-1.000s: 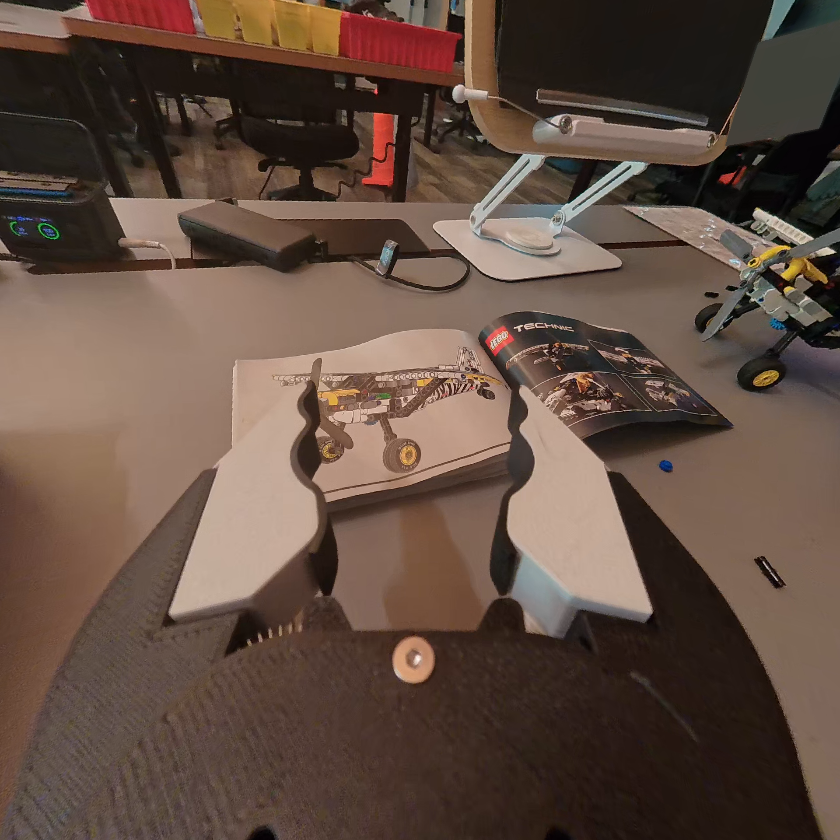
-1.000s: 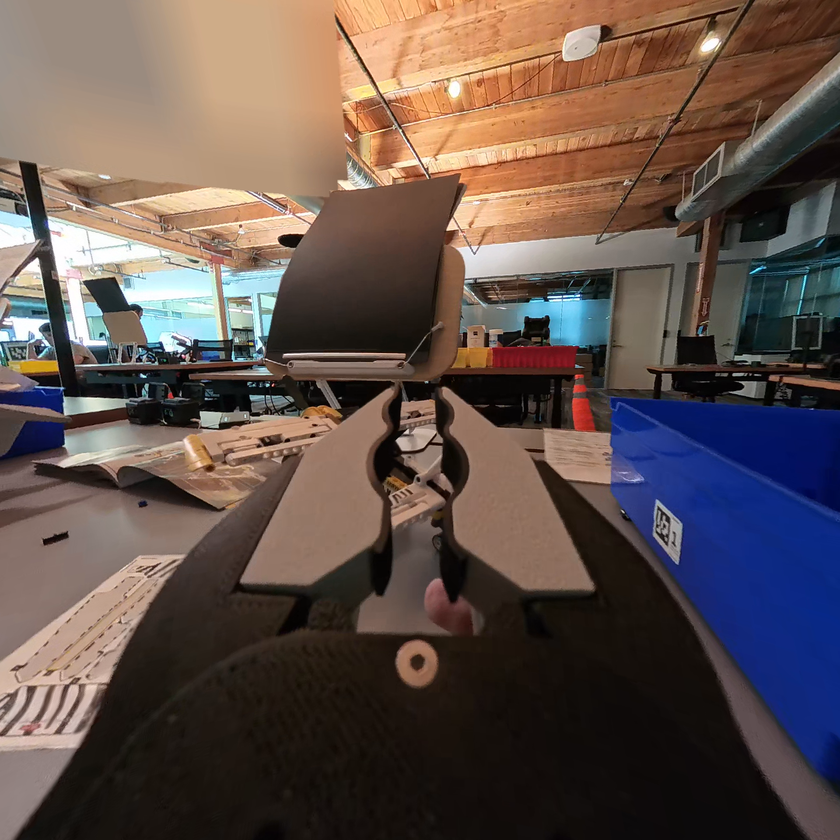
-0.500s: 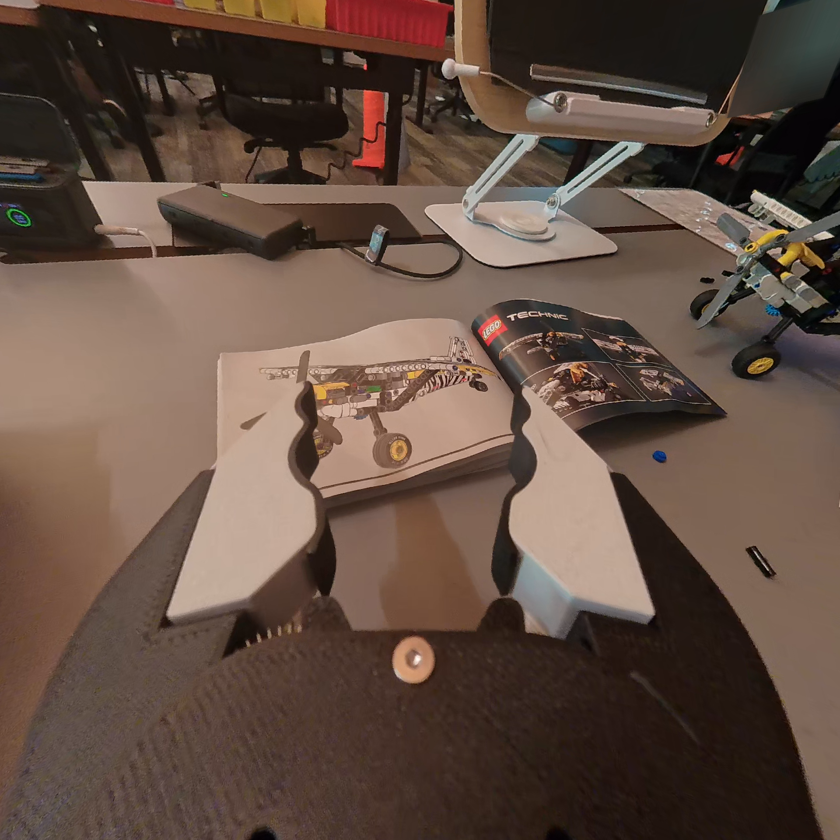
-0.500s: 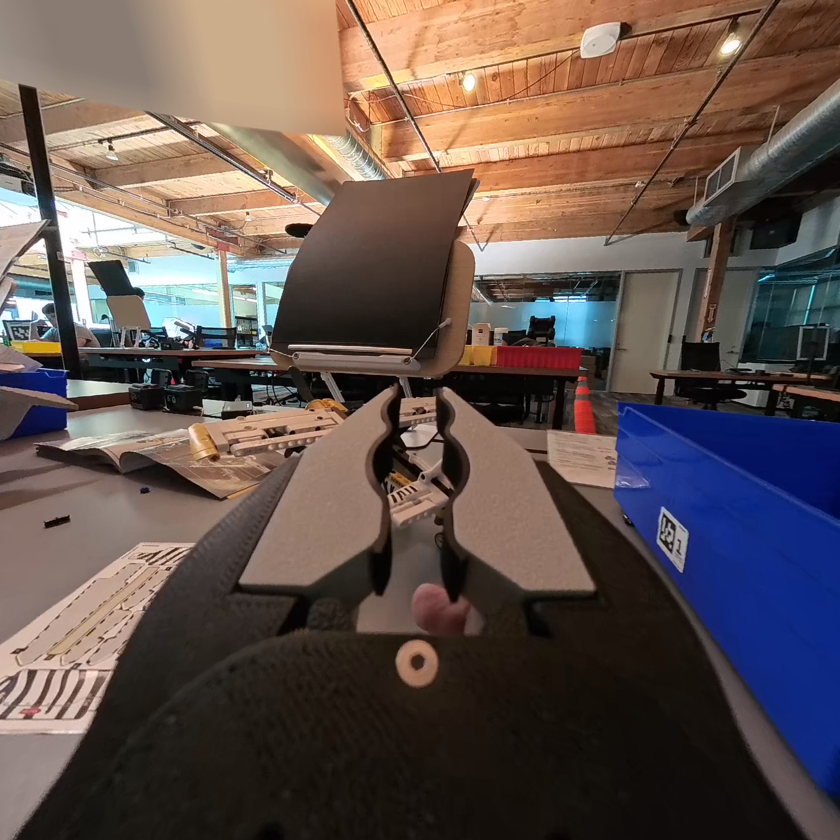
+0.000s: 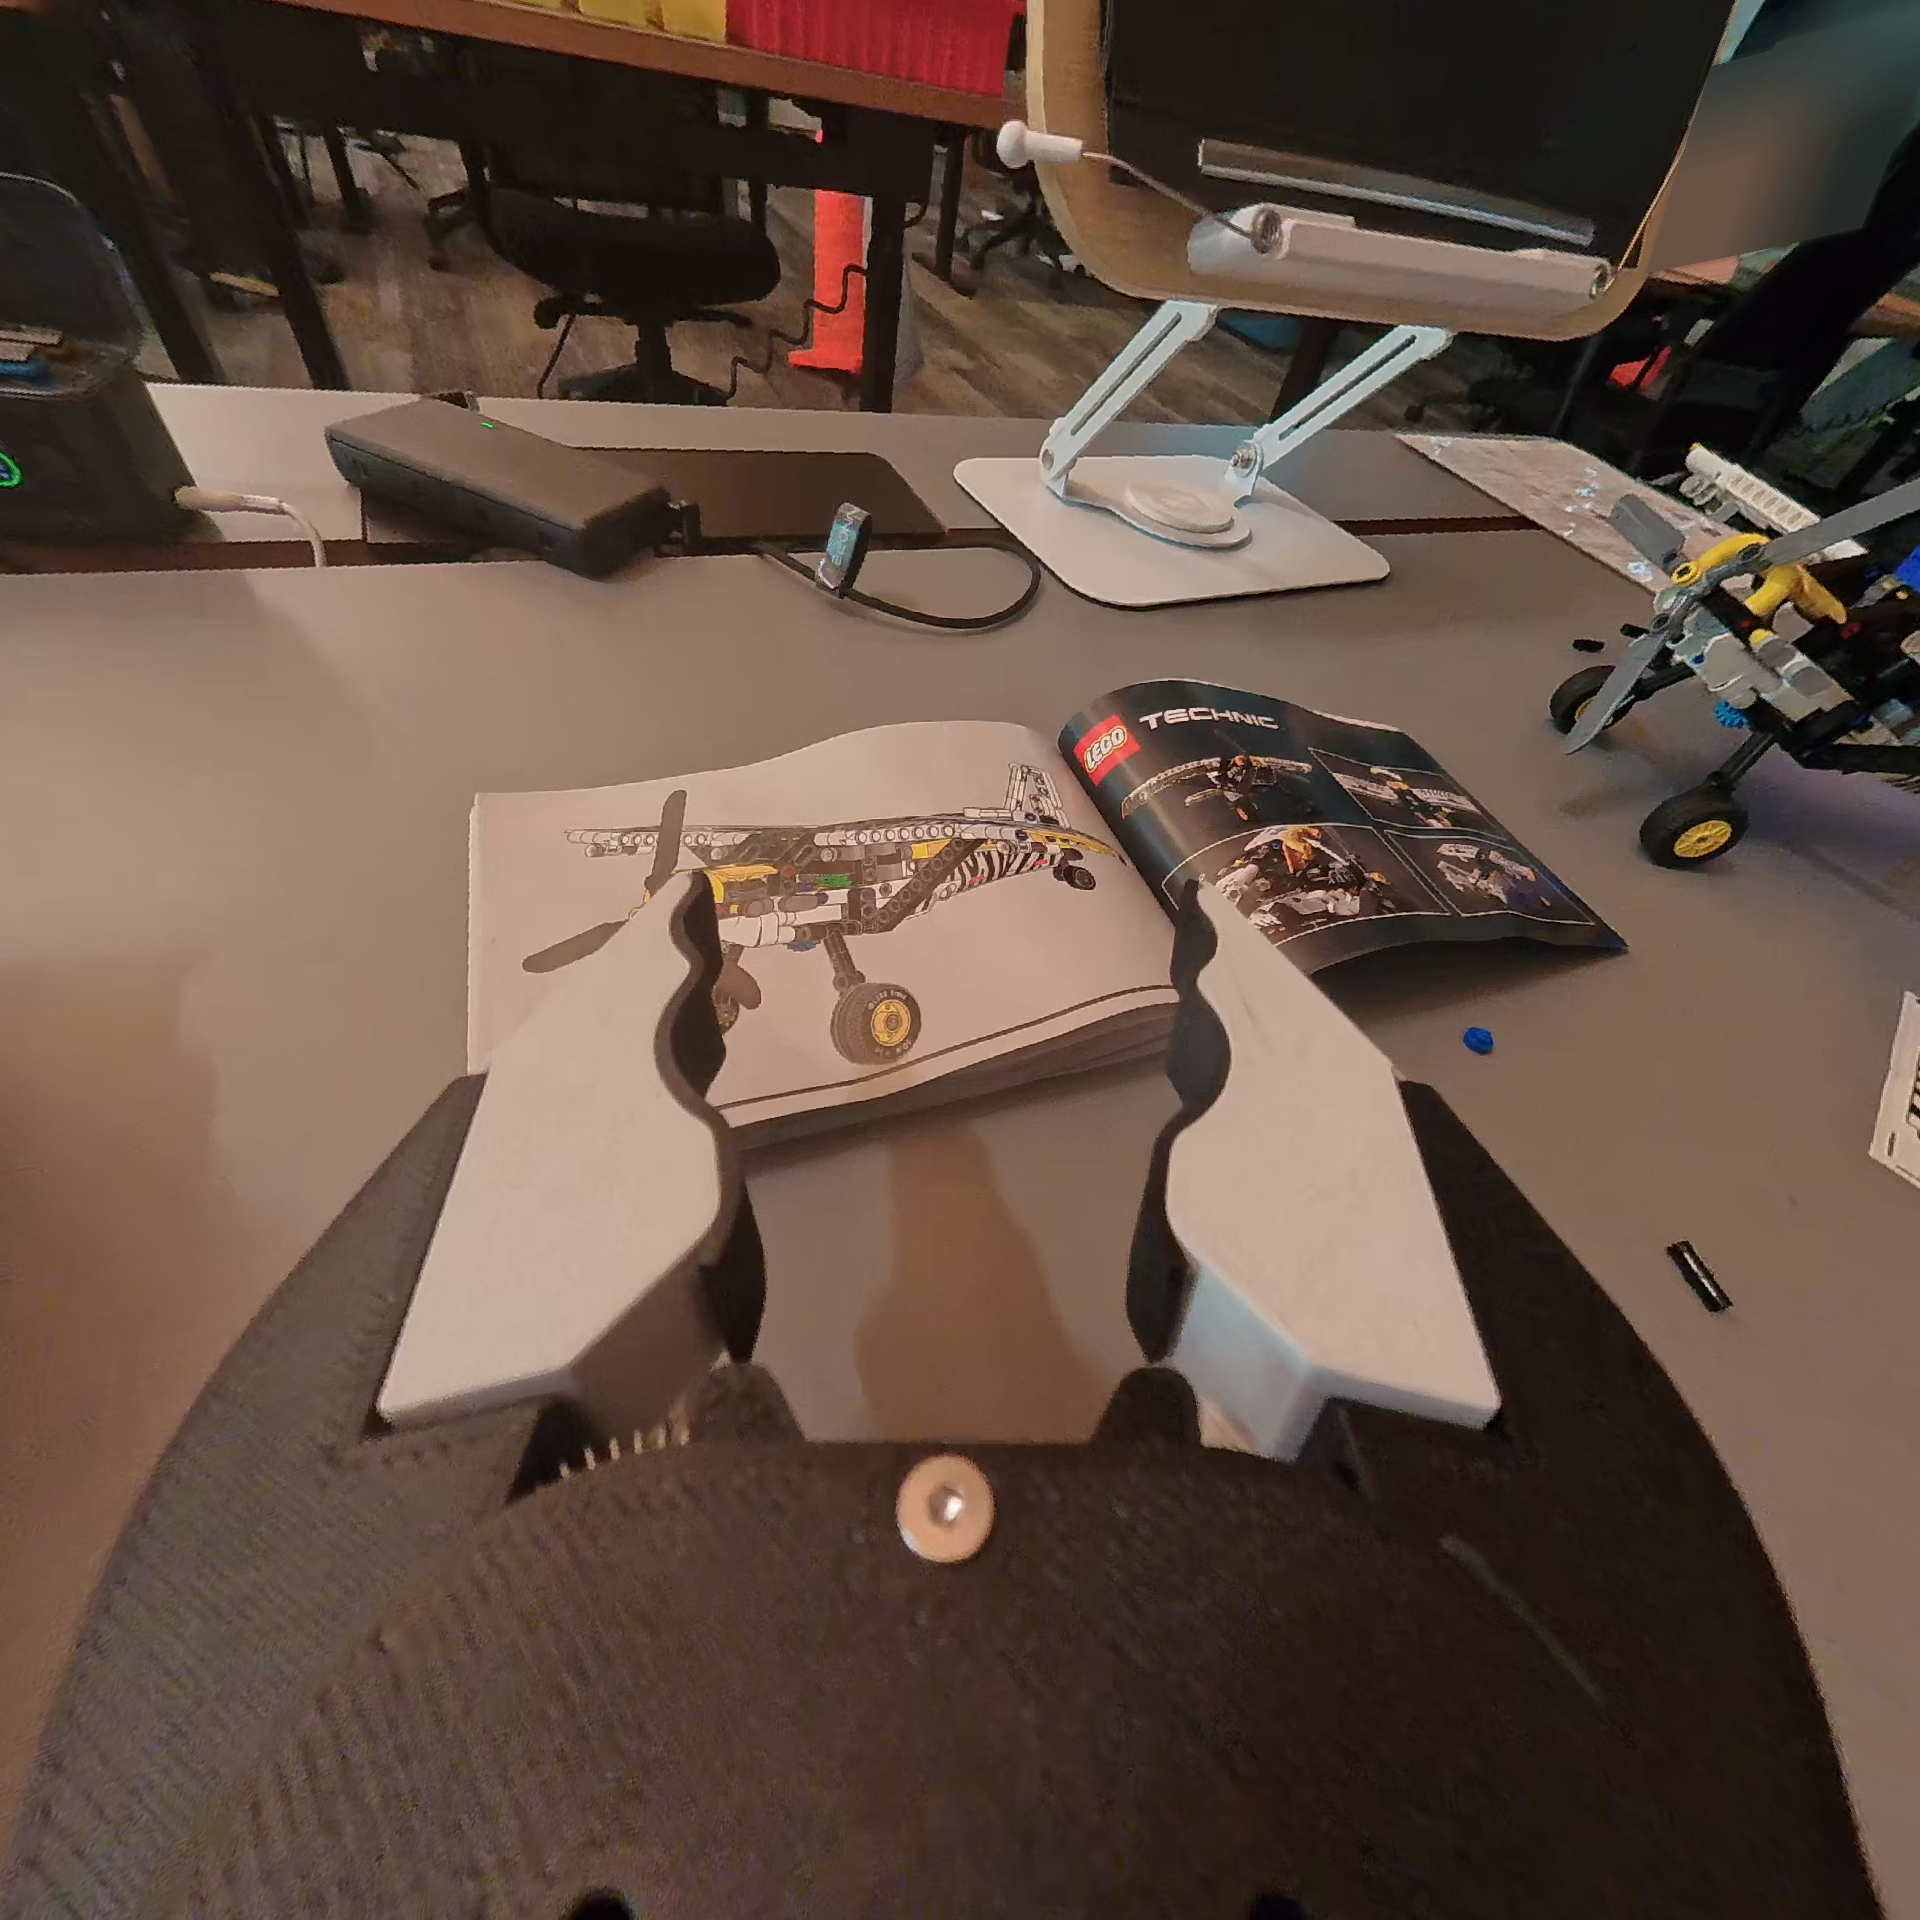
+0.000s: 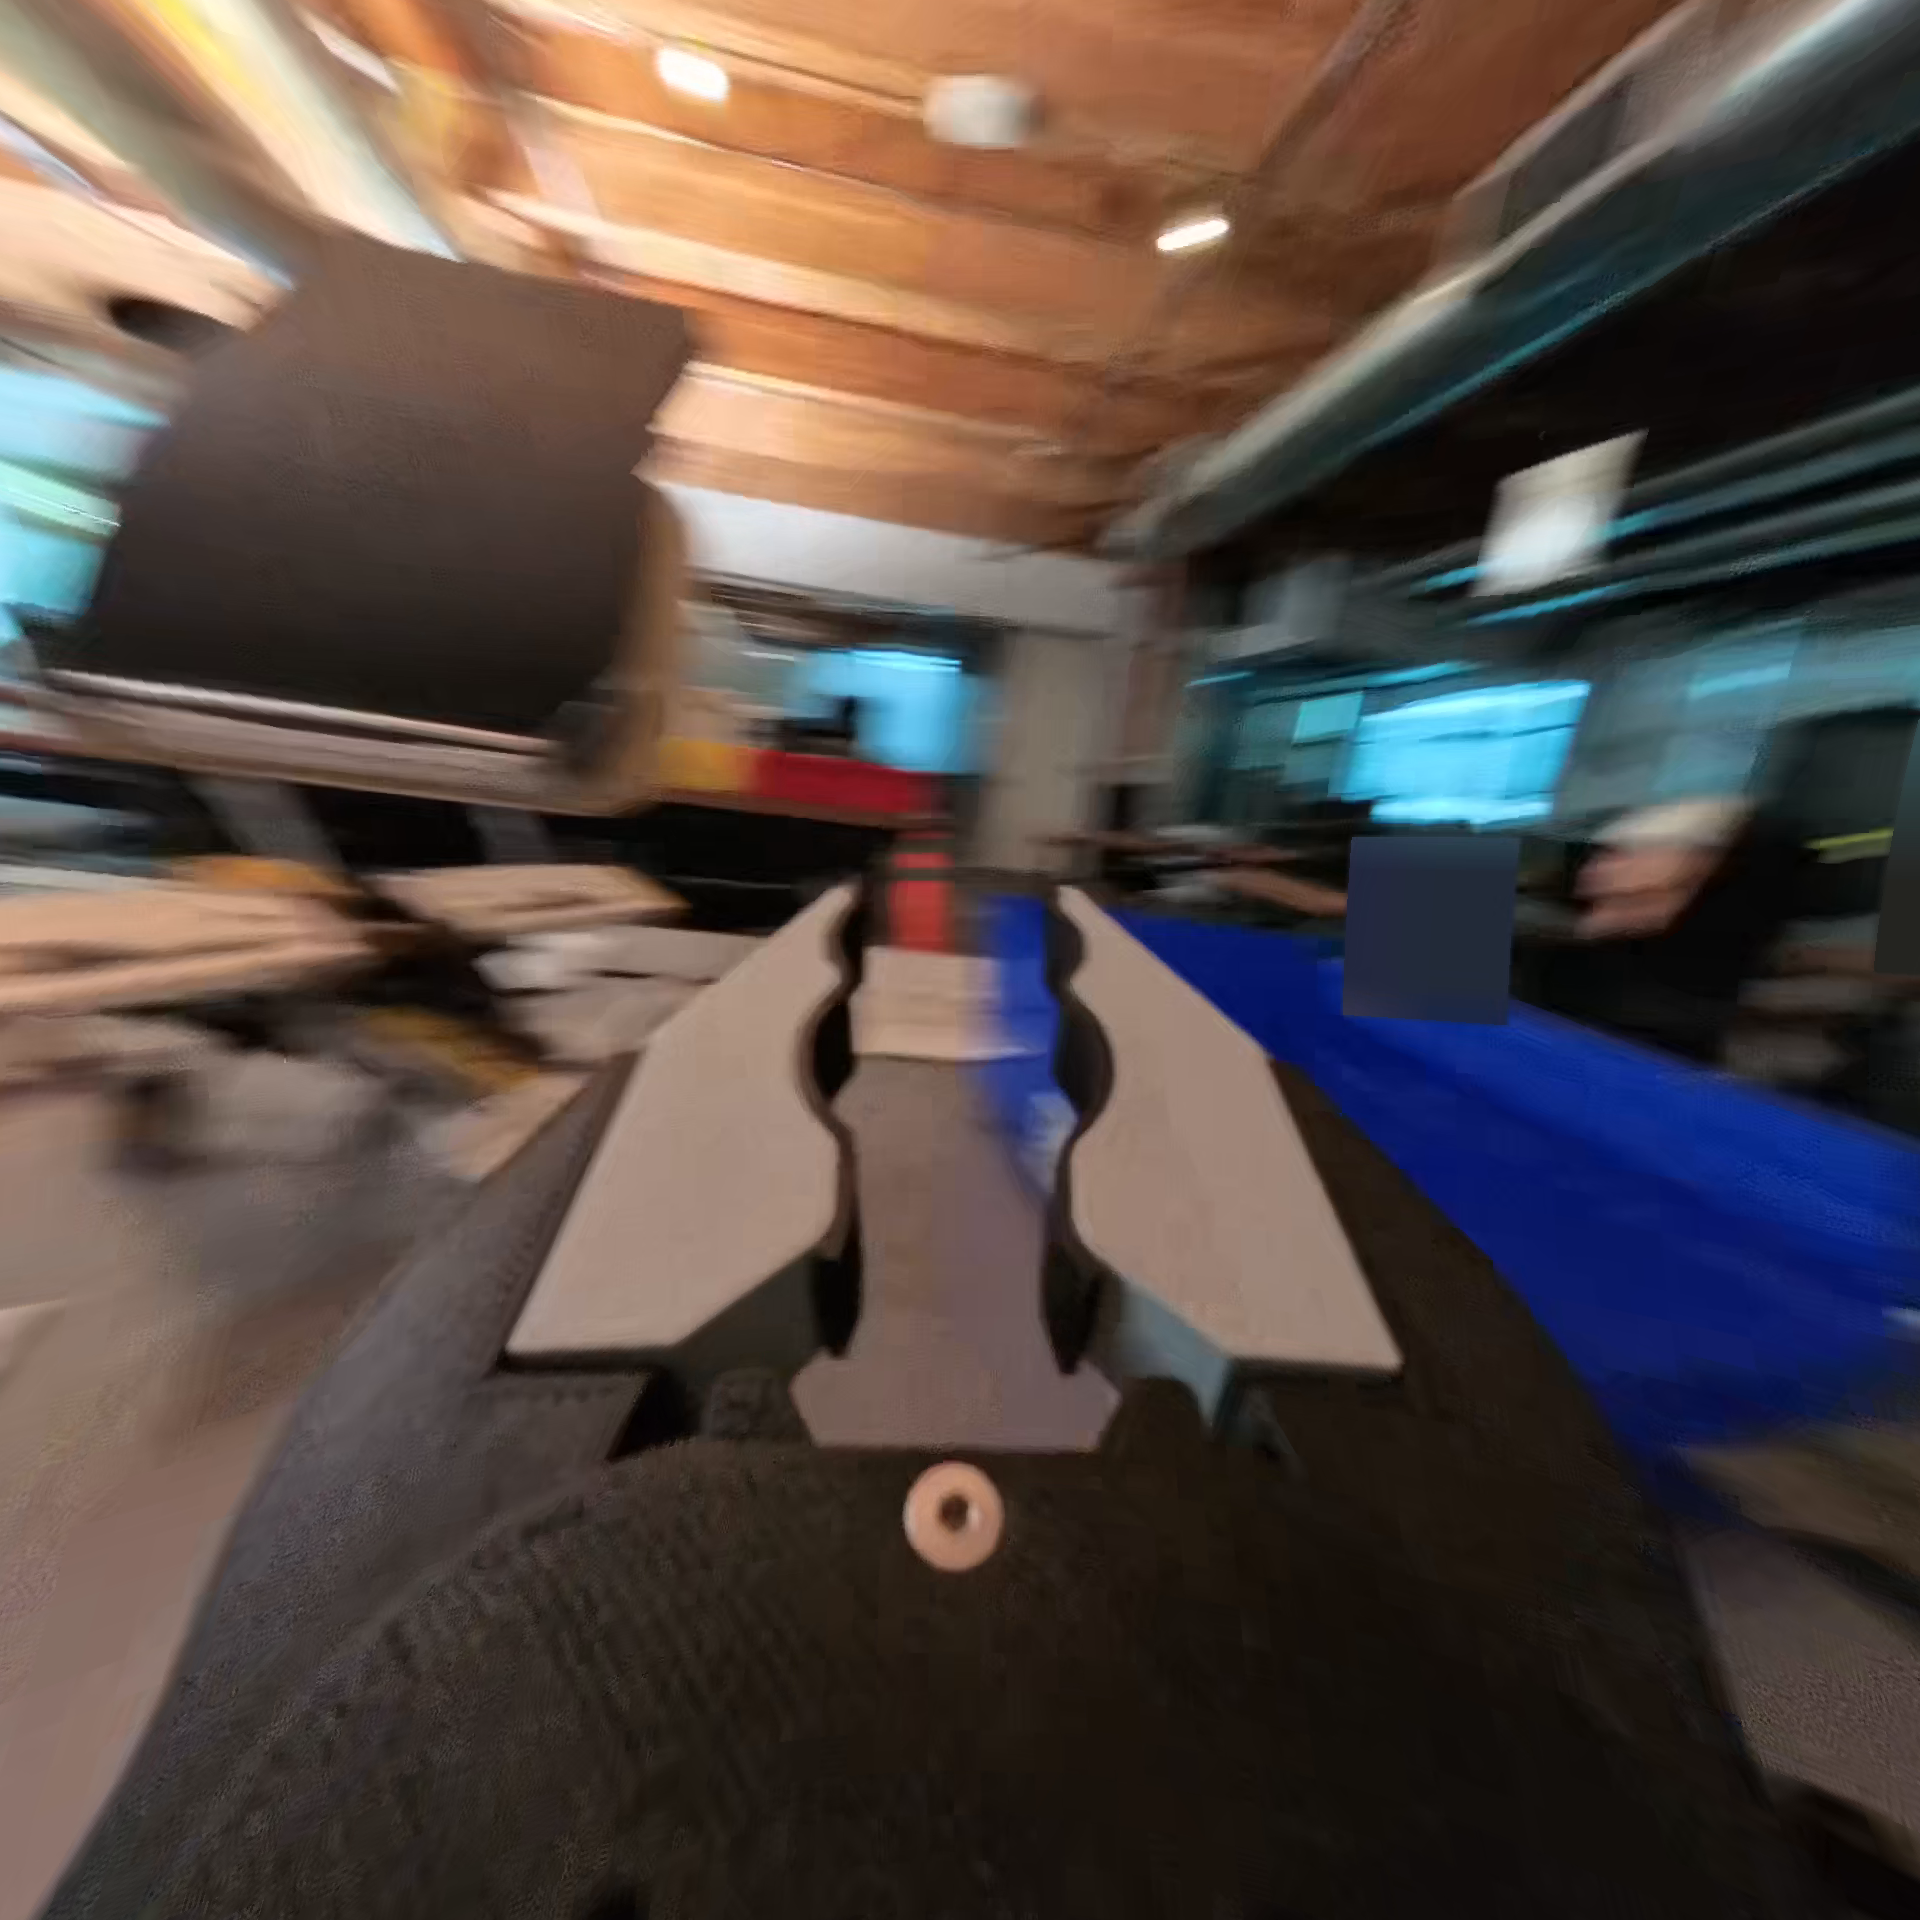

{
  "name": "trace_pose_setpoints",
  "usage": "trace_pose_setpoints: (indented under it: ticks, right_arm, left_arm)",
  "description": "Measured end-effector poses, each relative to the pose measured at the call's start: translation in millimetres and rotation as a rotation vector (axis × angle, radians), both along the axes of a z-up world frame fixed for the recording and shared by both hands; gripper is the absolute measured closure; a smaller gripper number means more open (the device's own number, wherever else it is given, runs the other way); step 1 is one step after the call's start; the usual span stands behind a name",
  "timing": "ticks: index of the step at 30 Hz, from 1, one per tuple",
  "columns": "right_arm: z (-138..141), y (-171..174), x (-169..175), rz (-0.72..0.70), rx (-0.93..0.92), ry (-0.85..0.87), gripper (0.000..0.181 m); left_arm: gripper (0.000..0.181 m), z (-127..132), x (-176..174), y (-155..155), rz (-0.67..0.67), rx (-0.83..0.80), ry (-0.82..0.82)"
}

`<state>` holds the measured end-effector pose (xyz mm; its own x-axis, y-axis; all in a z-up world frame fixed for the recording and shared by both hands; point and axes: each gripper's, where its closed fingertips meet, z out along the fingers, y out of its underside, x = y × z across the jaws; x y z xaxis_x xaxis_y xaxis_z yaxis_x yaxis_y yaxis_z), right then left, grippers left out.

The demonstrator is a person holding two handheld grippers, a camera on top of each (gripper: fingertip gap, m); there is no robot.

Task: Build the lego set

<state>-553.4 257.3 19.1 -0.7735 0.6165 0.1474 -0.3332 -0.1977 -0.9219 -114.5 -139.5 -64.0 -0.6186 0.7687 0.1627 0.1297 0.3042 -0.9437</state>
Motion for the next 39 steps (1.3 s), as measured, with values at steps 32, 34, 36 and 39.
trace_pose_setpoints:
  ticks: [32,34,36,39]
  right_arm:
    - [-69,-2,-75,0.133,0.429,-0.381,0.181]
    - [-69,-14,-64,0.156,0.438,-0.375,0.181]
    - [-70,-28,-52,0.185,0.441,-0.372,0.181]
    - [-72,-52,-37,0.200,0.471,-0.341,0.181]
  left_arm:
    - [0.094,0,0,0,-0.008,0.032,0.031]
    - [0.094,0,0,0,-0.007,0.033,0.034]
    - [0.094,0,1,0,-0.007,0.036,0.037]
    - [0.094,0,1,0,-0.007,0.036,0.039]
